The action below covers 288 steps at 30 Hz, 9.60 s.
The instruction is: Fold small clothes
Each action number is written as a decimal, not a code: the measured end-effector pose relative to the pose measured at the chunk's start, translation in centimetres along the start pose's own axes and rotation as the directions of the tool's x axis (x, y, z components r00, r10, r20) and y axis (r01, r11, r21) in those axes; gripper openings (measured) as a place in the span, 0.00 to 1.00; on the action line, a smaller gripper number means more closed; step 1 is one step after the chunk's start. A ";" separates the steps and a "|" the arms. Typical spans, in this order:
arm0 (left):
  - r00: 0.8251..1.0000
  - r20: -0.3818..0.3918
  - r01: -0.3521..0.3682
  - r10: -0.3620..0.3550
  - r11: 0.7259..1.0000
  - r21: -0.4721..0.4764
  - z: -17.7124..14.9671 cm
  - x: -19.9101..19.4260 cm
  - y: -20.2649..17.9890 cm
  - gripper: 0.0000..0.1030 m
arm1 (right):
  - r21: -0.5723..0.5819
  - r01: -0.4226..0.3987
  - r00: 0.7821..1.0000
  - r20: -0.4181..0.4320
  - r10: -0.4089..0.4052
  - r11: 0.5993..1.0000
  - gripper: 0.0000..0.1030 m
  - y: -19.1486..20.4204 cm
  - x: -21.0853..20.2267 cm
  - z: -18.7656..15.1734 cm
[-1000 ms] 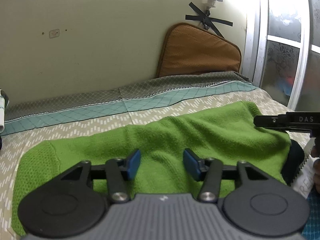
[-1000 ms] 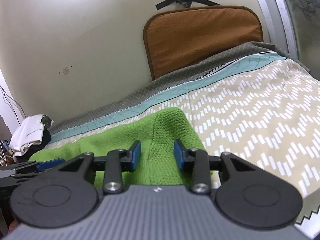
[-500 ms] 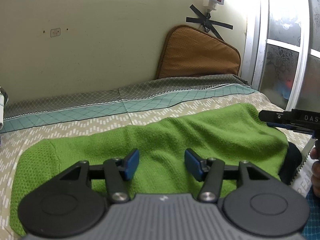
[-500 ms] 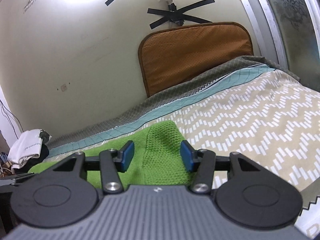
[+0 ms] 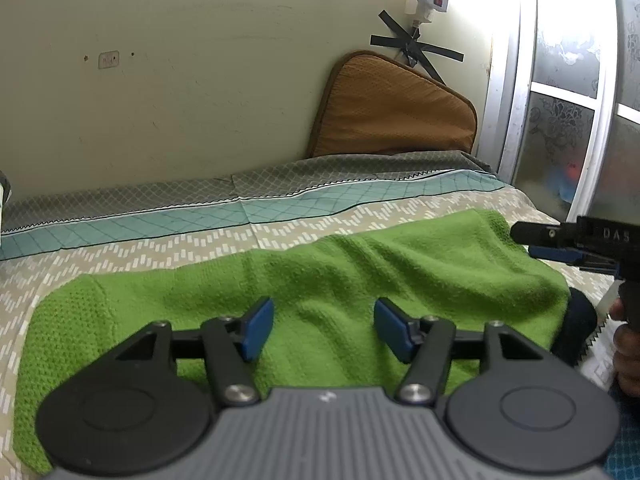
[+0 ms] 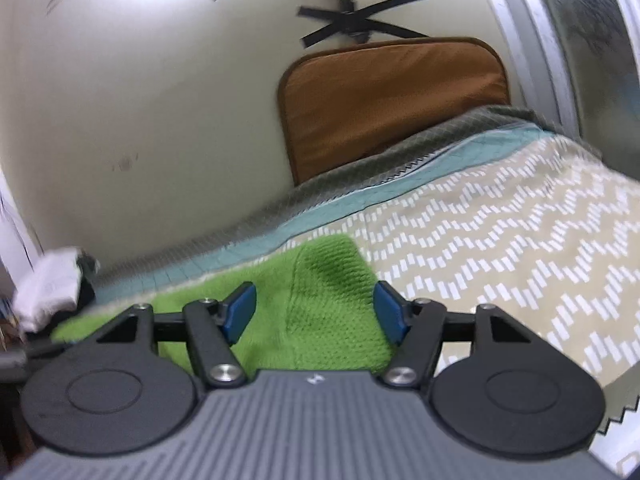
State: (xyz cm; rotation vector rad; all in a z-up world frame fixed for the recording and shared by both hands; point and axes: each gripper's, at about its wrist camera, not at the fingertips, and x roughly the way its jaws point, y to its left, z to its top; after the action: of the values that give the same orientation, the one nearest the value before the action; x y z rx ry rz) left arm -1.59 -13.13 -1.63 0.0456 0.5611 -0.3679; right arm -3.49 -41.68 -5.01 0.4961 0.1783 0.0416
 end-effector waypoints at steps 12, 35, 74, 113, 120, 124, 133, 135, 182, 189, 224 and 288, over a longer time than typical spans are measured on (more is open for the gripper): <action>1.000 0.000 -0.001 0.001 1.000 0.005 0.0 0.0 0.0 0.57 | 0.270 -0.020 1.000 -0.012 0.024 0.963 0.67 -3.4 0.2 0.7; 0.998 0.049 -0.045 0.044 0.999 0.016 -0.2 -0.6 -0.1 0.77 | 0.287 -0.010 1.000 -0.013 0.014 0.958 0.70 -3.6 0.1 0.9; 0.944 0.303 -0.189 0.129 0.966 0.176 -2.4 -4.0 -3.6 1.00 | 0.279 -0.024 1.000 0.001 0.025 0.960 0.70 -3.6 -0.1 0.9; 0.935 0.236 -0.243 0.263 0.964 -0.112 -1.7 -5.1 2.0 1.00 | 0.270 -0.021 1.000 0.000 0.022 0.963 0.70 -3.6 -0.2 0.9; 0.950 0.181 -0.230 0.254 0.963 -0.143 -1.6 -4.5 3.2 1.00 | 0.275 -0.020 1.000 -0.002 0.022 0.961 0.70 -3.6 -0.1 0.9; 0.957 0.151 -0.220 0.246 0.960 -0.172 -1.6 -4.2 4.0 1.00 | 0.274 -0.019 1.000 -0.003 0.021 0.962 0.70 -3.6 -0.1 0.9; 0.965 0.119 -0.208 0.233 0.960 -0.189 -1.6 -3.7 4.5 0.99 | 0.271 -0.017 1.000 -0.006 0.020 0.962 0.70 -3.6 0.0 0.8; 0.967 0.118 -0.199 0.224 0.961 -0.191 -1.6 -3.8 4.6 0.99 | 0.271 -0.017 1.000 -0.010 0.021 0.962 0.70 -3.6 0.1 0.9; 0.990 0.132 0.038 0.045 0.827 -0.561 -1.3 -12.8 19.4 0.59 | -0.314 -0.605 0.715 -0.618 0.326 0.732 0.27 29.2 10.0 -6.4; 0.985 0.165 0.118 -0.044 0.873 -0.474 0.3 -10.9 16.6 0.69 | -0.242 -0.640 0.730 -0.487 0.479 0.729 0.38 24.6 4.6 0.7; 0.985 -0.102 0.061 -0.140 0.829 -0.556 -3.2 -4.9 16.6 1.00 | 0.148 -0.411 0.798 -0.418 0.433 0.900 0.83 12.9 6.0 -1.6; 0.995 -0.096 -0.044 0.019 0.963 -0.266 -2.2 2.5 9.0 1.00 | 0.079 -0.360 0.852 -0.379 0.362 0.930 0.73 11.8 11.5 -0.1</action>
State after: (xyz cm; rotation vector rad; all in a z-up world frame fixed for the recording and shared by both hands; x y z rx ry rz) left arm 2.47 -5.25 -5.33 -0.1904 0.6971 -0.2573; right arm 7.81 -30.35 -1.33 0.5177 0.4732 0.5136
